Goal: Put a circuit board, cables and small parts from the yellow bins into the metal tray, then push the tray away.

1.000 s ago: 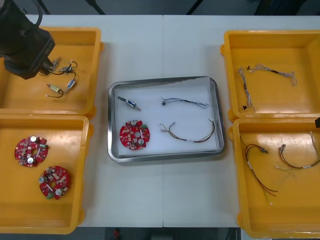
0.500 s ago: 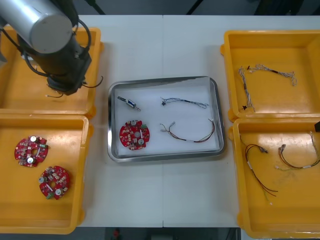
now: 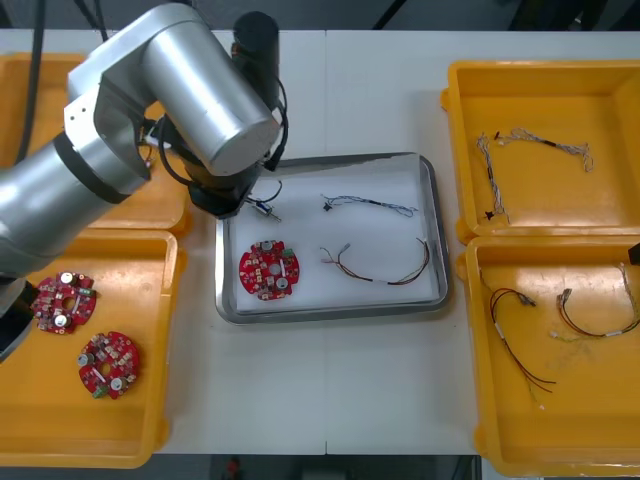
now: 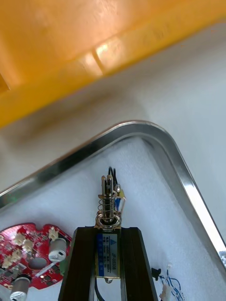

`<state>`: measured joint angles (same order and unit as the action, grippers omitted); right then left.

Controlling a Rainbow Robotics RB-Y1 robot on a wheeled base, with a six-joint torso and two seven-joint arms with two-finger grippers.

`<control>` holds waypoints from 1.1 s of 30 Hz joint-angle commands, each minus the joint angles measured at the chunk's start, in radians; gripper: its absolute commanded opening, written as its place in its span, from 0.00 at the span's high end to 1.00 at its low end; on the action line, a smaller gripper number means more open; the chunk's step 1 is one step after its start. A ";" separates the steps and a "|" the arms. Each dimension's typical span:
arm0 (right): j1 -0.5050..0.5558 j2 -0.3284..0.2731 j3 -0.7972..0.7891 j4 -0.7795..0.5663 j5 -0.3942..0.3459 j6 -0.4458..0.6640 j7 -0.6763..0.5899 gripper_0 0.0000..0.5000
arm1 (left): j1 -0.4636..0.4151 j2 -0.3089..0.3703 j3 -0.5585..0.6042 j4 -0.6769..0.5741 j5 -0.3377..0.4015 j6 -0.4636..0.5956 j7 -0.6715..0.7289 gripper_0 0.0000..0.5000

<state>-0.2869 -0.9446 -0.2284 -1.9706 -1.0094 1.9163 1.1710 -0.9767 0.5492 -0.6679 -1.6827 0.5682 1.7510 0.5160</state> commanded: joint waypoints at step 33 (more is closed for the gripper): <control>0.009 0.003 -0.032 -0.025 -0.008 0.004 -0.053 0.00 | -0.085 -0.192 -0.173 0.255 -0.136 -0.214 -0.105 0.97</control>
<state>-0.2868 -0.9423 -0.2284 -1.9706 -1.0099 1.9163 1.1710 -1.0101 0.3795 -0.8310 -1.4242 0.4189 1.5461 0.4790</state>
